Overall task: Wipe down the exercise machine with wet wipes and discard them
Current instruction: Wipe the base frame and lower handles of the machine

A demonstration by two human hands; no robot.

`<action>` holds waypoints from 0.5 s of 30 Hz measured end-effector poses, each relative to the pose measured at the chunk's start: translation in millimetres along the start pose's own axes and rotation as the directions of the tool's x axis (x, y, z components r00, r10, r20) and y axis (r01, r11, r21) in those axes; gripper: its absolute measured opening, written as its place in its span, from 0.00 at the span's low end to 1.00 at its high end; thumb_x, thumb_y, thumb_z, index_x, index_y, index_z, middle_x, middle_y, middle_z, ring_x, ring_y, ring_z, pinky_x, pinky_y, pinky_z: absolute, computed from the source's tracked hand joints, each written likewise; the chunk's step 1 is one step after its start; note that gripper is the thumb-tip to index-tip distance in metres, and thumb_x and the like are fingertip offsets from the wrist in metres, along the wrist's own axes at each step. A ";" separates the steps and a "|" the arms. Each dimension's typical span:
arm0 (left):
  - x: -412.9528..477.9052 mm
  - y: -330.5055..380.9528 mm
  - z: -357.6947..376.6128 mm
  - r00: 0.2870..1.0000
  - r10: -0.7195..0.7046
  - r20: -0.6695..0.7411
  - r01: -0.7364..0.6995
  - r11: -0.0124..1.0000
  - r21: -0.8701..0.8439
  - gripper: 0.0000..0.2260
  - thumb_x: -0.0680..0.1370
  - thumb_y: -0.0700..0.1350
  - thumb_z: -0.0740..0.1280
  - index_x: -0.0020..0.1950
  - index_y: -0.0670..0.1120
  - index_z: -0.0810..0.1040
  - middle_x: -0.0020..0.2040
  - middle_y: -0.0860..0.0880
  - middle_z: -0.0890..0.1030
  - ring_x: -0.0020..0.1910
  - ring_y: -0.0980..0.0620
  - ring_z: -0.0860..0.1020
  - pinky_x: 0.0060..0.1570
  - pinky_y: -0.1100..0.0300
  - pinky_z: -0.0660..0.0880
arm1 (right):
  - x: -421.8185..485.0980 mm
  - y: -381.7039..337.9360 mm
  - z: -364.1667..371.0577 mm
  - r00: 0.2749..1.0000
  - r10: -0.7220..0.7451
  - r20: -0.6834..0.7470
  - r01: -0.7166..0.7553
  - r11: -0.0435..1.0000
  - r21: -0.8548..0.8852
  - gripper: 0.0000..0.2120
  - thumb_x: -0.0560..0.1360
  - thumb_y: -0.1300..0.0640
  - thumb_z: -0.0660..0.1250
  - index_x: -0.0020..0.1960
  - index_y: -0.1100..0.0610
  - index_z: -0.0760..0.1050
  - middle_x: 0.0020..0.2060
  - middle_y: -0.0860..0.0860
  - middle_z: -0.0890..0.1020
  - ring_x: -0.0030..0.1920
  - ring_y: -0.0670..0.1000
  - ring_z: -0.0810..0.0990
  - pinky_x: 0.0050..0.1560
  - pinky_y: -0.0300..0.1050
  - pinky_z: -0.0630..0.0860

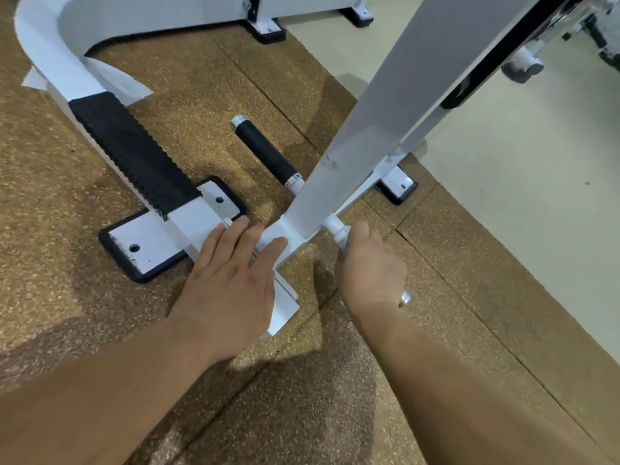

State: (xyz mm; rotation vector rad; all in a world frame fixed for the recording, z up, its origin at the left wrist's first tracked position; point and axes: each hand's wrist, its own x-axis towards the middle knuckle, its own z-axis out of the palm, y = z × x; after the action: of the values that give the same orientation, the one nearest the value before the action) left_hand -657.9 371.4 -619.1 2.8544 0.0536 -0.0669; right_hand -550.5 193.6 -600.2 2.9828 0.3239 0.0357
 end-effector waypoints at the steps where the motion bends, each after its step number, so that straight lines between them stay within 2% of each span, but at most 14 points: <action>1: 0.4 0.0 0.6 1.000 0.004 -0.001 -0.004 1.000 0.006 0.28 0.81 0.53 0.44 0.82 0.52 0.56 0.81 0.44 0.59 0.82 0.43 0.48 0.80 0.42 0.47 | 5.2 2.3 0.4 1.000 0.006 0.003 -0.006 0.999 0.034 0.05 0.83 0.52 0.65 0.54 0.51 0.69 0.39 0.46 0.76 0.33 0.48 0.72 0.29 0.43 0.61; 2: 1.0 0.4 1.0 1.000 0.006 -0.004 -0.006 1.000 0.014 0.28 0.81 0.53 0.44 0.82 0.52 0.56 0.81 0.44 0.60 0.82 0.42 0.49 0.80 0.42 0.47 | 13.9 6.4 -3.1 0.998 0.000 0.067 -0.008 0.994 0.108 0.06 0.82 0.49 0.66 0.52 0.50 0.70 0.37 0.45 0.76 0.31 0.47 0.73 0.28 0.42 0.62; 4: 1.6 0.2 1.2 1.000 0.004 -0.001 -0.004 1.000 0.026 0.29 0.81 0.53 0.45 0.82 0.52 0.56 0.81 0.44 0.60 0.82 0.42 0.49 0.80 0.42 0.47 | 32.1 15.0 -16.5 0.943 -0.072 0.326 -0.043 0.942 0.333 0.10 0.80 0.47 0.71 0.47 0.52 0.73 0.33 0.46 0.78 0.30 0.47 0.77 0.28 0.41 0.67; 5: 0.8 -0.1 0.6 1.000 0.004 0.008 -0.004 1.000 0.030 0.29 0.81 0.53 0.44 0.83 0.52 0.55 0.81 0.44 0.60 0.82 0.43 0.49 0.80 0.42 0.47 | 38.8 19.1 -24.5 0.876 -0.134 0.463 -0.109 0.880 0.462 0.11 0.78 0.49 0.73 0.45 0.54 0.75 0.32 0.47 0.79 0.29 0.48 0.79 0.28 0.40 0.71; 6: -0.4 -0.2 -0.5 1.000 0.007 0.016 -0.008 0.999 0.032 0.29 0.81 0.54 0.44 0.83 0.52 0.55 0.81 0.44 0.59 0.82 0.43 0.48 0.80 0.43 0.46 | 44.0 23.4 -33.0 0.780 -0.185 0.598 -0.226 0.808 0.545 0.10 0.78 0.52 0.75 0.43 0.55 0.76 0.31 0.48 0.81 0.28 0.47 0.81 0.27 0.38 0.73; 8: -1.1 -0.2 -1.8 1.000 0.008 0.023 -0.008 1.000 0.020 0.29 0.81 0.54 0.42 0.83 0.53 0.53 0.82 0.44 0.58 0.82 0.43 0.47 0.80 0.43 0.44 | 52.3 30.6 -46.5 0.587 -0.238 0.774 -0.415 0.733 0.540 0.09 0.77 0.54 0.76 0.42 0.56 0.79 0.29 0.49 0.83 0.27 0.47 0.82 0.28 0.37 0.75; 9: -0.5 0.2 -2.9 1.000 0.006 0.015 -0.006 1.000 0.006 0.29 0.81 0.54 0.42 0.83 0.53 0.53 0.82 0.44 0.57 0.82 0.43 0.46 0.80 0.43 0.44 | 54.0 30.3 -49.6 0.554 -0.232 0.800 -0.437 0.737 0.516 0.09 0.76 0.54 0.76 0.42 0.56 0.79 0.30 0.49 0.84 0.28 0.48 0.82 0.29 0.37 0.75; 10: 0.0 0.3 -2.7 1.000 0.006 0.009 -0.006 1.000 -0.008 0.29 0.81 0.54 0.42 0.83 0.53 0.52 0.82 0.44 0.56 0.82 0.43 0.45 0.80 0.43 0.43 | 52.9 27.4 -49.8 0.585 -0.191 0.789 -0.416 0.764 0.493 0.10 0.77 0.52 0.76 0.42 0.56 0.79 0.31 0.50 0.83 0.29 0.49 0.82 0.29 0.36 0.74; 11: 0.8 0.5 -2.5 1.000 0.007 0.012 -0.007 1.000 -0.014 0.29 0.81 0.54 0.42 0.83 0.53 0.51 0.82 0.44 0.55 0.82 0.43 0.44 0.80 0.43 0.42 | 48.4 25.0 -45.2 0.683 -0.129 0.719 -0.336 0.819 0.466 0.11 0.77 0.51 0.75 0.42 0.56 0.78 0.32 0.50 0.82 0.30 0.50 0.80 0.28 0.35 0.72; 12: 0.9 0.8 -1.9 1.000 0.006 0.025 -0.006 1.000 -0.012 0.29 0.81 0.54 0.42 0.83 0.53 0.50 0.83 0.44 0.54 0.82 0.44 0.43 0.80 0.44 0.42 | 38.7 22.7 -37.8 0.808 -0.065 0.585 -0.217 0.891 0.399 0.11 0.79 0.50 0.72 0.44 0.55 0.75 0.33 0.49 0.80 0.31 0.50 0.78 0.26 0.37 0.69; 13: 0.6 0.6 -1.6 1.000 0.004 0.029 -0.004 1.000 -0.007 0.28 0.81 0.54 0.42 0.83 0.54 0.50 0.83 0.44 0.53 0.82 0.44 0.42 0.80 0.44 0.41 | 25.3 20.2 -27.2 0.921 -0.023 0.389 -0.089 0.959 0.268 0.10 0.81 0.50 0.69 0.46 0.54 0.73 0.35 0.49 0.78 0.32 0.50 0.76 0.25 0.40 0.66; 14: 0.2 0.5 -2.1 1.000 -0.001 0.022 0.001 1.000 -0.004 0.28 0.81 0.54 0.43 0.83 0.54 0.49 0.83 0.44 0.53 0.82 0.44 0.42 0.80 0.44 0.41 | 9.5 18.0 -16.1 0.979 -0.041 0.202 0.019 0.994 0.109 0.07 0.82 0.52 0.67 0.50 0.54 0.70 0.39 0.49 0.77 0.33 0.50 0.73 0.26 0.42 0.62; 15: 0.4 0.6 -2.2 1.000 -0.007 0.018 0.007 1.000 0.000 0.28 0.81 0.54 0.43 0.83 0.54 0.49 0.83 0.44 0.53 0.82 0.44 0.42 0.80 0.44 0.41 | -4.9 15.9 -7.9 0.993 -0.068 0.097 0.069 0.998 -0.001 0.05 0.83 0.56 0.65 0.53 0.54 0.69 0.43 0.50 0.77 0.34 0.50 0.71 0.28 0.43 0.60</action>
State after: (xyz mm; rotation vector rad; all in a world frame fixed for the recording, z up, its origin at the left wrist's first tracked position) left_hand -657.4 371.4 -616.8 2.8538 0.0592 -0.0941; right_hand -552.2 178.2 -590.1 2.9547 0.4133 -0.1151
